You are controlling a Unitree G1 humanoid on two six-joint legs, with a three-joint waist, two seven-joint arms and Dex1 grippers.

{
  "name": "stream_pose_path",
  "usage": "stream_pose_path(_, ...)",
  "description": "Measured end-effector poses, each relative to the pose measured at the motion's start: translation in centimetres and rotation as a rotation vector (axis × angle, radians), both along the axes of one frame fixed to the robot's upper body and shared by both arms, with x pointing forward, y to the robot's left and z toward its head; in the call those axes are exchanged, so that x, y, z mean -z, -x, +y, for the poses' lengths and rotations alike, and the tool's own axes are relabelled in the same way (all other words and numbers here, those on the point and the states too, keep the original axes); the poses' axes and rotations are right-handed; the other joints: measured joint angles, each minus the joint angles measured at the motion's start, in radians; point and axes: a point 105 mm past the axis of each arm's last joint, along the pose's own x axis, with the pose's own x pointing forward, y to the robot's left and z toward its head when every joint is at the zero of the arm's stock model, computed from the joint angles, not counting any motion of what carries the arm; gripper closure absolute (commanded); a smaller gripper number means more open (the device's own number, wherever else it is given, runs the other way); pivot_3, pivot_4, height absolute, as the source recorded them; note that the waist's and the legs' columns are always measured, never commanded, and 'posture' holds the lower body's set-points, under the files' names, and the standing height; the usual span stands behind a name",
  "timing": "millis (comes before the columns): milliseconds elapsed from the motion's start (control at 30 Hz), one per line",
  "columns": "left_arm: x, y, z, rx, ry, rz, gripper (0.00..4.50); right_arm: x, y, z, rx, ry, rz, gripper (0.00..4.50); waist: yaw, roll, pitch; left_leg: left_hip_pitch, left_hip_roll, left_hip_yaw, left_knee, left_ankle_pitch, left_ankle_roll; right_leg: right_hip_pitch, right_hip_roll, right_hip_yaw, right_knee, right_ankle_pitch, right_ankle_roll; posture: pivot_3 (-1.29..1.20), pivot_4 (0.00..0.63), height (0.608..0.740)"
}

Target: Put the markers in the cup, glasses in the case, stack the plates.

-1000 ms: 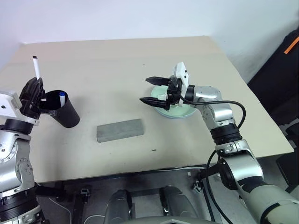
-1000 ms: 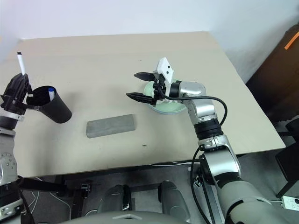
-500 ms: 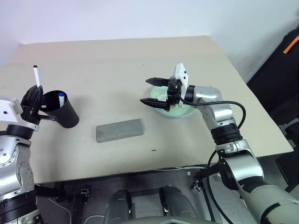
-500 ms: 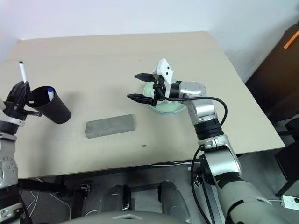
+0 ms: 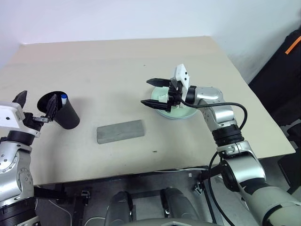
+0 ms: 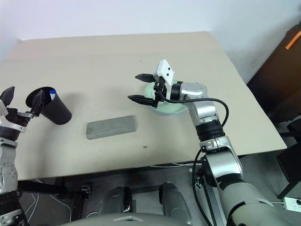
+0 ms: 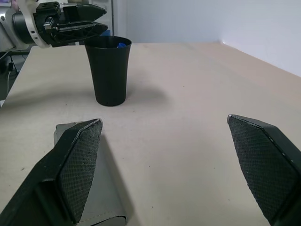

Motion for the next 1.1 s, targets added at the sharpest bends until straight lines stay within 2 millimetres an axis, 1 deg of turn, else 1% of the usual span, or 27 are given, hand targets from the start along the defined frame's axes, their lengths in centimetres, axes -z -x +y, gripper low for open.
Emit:
stream_pose_path(100,0.1,0.0,0.0,0.007,0.006,0.004,0.03,0.0,0.1,0.0,-0.006,-0.002,-0.001,0.0,0.0,0.0,0.0,0.0,0.0,0.0,0.0,0.0,0.0,0.0,0.0,0.0,0.0,0.0,0.0,0.0,0.15,0.726)
stream_pose_path(200,0.0,0.4,-0.5,0.051,0.023,0.016,0.03,-0.1,0.1,0.0,-0.01,-0.005,0.001,0.0,0.0,0.0,0.0,0.0,0.0,0.0,0.0,0.0,0.0,0.0,0.0,0.0,0.0,0.0,0.0,0.0,0.15,0.726)
stream_pose_path(333,-1.3,1.5,-1.5,0.14,0.033,0.018,0.03,-0.1,0.1,-0.6,-0.014,-0.011,0.023,0.0,0.0,0.0,0.0,0.0,0.001,0.0,0.0,0.0,0.0,0.0,0.0,0.0,0.0,0.0,0.0,0.0,0.15,0.726)
stream_pose_path(400,-1.6,2.4,-2.4,0.21,0.015,0.046,0.03,-0.3,0.1,-1.1,-0.016,-0.025,0.037,0.0,-0.001,0.0,0.0,0.0,0.001,0.0,0.0,0.0,0.0,0.0,0.0,0.0,0.0,0.0,0.0,0.0,0.15,0.726)
stream_pose_path(467,-1.1,3.2,-4.0,0.309,0.014,0.101,0.03,-0.7,0.2,-1.8,-0.017,-0.053,0.062,0.0,-0.001,0.001,0.0,0.0,0.001,0.001,-0.001,0.0,0.0,0.0,-0.001,0.0,0.0,0.0,0.0,0.0,0.15,0.726)
stream_pose_path(533,-0.5,3.5,-4.9,0.37,0.028,0.139,0.03,-1.1,0.5,-2.2,-0.033,-0.081,0.077,0.0,0.0,0.001,0.0,0.0,0.001,0.0,0.0,0.0,0.0,0.0,-0.001,0.0,0.0,0.0,-0.001,0.0,0.15,0.726)
stream_pose_path(633,-0.3,3.5,-6.6,0.456,0.031,0.159,0.03,-1.4,1.3,-2.7,-0.06,-0.106,0.094,0.0,0.001,0.001,0.0,0.0,0.001,0.0,0.0,0.0,0.0,0.0,-0.001,-0.001,0.0,0.0,-0.001,0.0,0.15,0.726)
stream_pose_path(700,-0.3,3.4,-7.7,0.518,0.02,0.159,0.03,-1.2,1.8,-3.2,-0.059,-0.109,0.114,0.0,0.001,0.001,0.0,0.0,0.001,0.001,0.0,0.0,0.0,0.0,-0.001,0.0,0.0,-0.001,-0.001,0.0,0.15,0.726)
stream_pose_path(767,0.2,3.2,-8.9,0.578,-0.003,0.175,0.03,-0.9,2.4,-3.9,-0.055,-0.11,0.135,0.0,0.001,0.001,0.0,0.0,0.0,0.001,-0.001,0.0,0.0,0.0,-0.001,0.0,-0.001,-0.001,-0.001,0.0,0.15,0.726)
stream_pose_path(967,1.4,1.9,-10.7,0.665,-0.021,0.191,0.03,0.2,3.5,-6.1,0.017,-0.102,0.184,0.0,0.0,0.001,0.0,0.0,0.001,0.001,-0.001,0.0,0.0,0.0,-0.001,0.001,-0.001,-0.001,-0.001,0.0,0.15,0.726)
stream_pose_path(1100,2.3,0.7,-11.7,0.726,-0.031,0.208,0.03,1.2,4.7,-7.5,0.059,-0.095,0.249,0.0,0.001,0.0,0.001,0.0,0.001,0.0,-0.001,0.0,0.0,0.0,-0.001,0.001,-0.001,-0.001,-0.001,0.0,0.15,0.726)
